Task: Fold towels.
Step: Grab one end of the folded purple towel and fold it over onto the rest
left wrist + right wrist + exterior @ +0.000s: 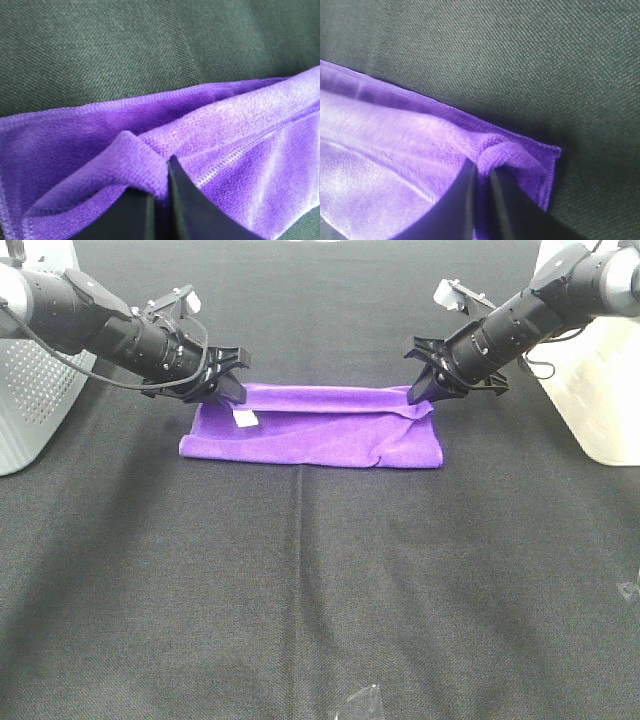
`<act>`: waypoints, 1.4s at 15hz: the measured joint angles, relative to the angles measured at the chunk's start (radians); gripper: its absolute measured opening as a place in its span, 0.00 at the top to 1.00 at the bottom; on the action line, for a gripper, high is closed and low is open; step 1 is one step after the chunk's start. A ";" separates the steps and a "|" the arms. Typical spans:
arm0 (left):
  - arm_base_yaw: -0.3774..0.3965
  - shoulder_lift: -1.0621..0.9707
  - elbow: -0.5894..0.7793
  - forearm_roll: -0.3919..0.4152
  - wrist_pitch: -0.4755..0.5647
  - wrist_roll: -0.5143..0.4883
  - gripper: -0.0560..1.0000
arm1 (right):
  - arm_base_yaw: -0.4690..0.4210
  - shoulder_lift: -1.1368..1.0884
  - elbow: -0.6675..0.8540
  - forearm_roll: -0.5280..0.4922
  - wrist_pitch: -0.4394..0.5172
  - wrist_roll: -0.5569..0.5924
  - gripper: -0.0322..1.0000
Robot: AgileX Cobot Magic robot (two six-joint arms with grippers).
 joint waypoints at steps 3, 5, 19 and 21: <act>0.000 0.000 0.000 0.003 -0.003 0.000 0.66 | 0.000 0.000 0.000 -0.005 0.001 0.009 0.80; 0.000 0.000 0.000 0.010 -0.013 0.000 0.58 | 0.000 0.000 0.000 -0.008 0.001 0.013 0.68; 0.082 0.091 -0.329 0.397 0.514 -0.287 0.22 | -0.001 -0.138 0.000 -0.367 0.382 0.170 0.17; 0.082 0.163 -0.409 0.400 0.564 -0.305 0.22 | -0.001 -0.138 0.000 -0.374 0.420 0.170 0.17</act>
